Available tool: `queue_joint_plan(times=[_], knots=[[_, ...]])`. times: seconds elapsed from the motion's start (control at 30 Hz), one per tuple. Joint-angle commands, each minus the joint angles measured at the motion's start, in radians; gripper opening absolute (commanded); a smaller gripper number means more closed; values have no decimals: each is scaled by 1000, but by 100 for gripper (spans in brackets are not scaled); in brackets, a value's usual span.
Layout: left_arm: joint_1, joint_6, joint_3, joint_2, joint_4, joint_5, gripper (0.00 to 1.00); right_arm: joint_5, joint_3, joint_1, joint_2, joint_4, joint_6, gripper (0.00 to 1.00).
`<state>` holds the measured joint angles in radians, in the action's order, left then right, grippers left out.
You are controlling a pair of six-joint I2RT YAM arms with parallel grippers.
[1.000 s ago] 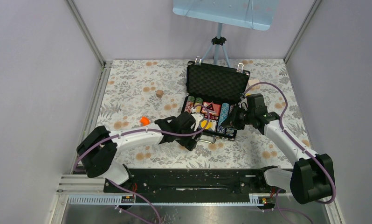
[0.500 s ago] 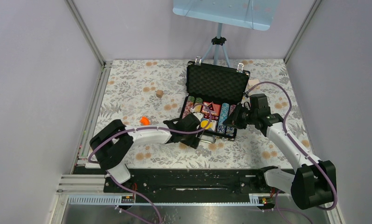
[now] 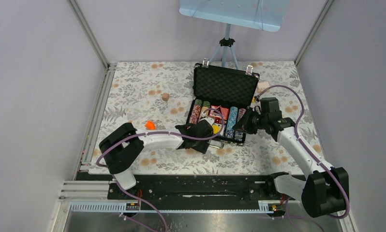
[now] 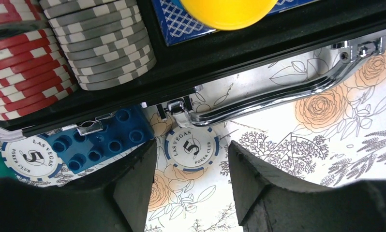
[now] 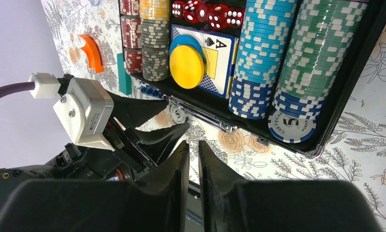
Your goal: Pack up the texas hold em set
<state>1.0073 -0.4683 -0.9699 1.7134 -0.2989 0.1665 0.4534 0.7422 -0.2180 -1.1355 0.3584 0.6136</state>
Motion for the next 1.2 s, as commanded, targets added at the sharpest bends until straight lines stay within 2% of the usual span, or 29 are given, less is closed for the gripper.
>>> queue_joint_plan(times=[0.0, 0.17, 0.37, 0.7, 1.17], knots=[[19, -9, -17, 48, -26, 55, 54, -9, 7, 12, 20, 9, -9, 20], [30, -20, -15, 67, -31, 68, 44, -6, 3, 16, 23, 9, -15, 19], [37, -21, -18, 67, -41, 60, 37, 2, -4, 23, 24, 9, -22, 20], [42, -24, 41, -63, -100, 90, 36, -1, -12, 26, 16, 8, -24, 20], [47, -7, -31, -144, -148, 100, 37, 44, -8, 26, -22, 7, -44, 20]])
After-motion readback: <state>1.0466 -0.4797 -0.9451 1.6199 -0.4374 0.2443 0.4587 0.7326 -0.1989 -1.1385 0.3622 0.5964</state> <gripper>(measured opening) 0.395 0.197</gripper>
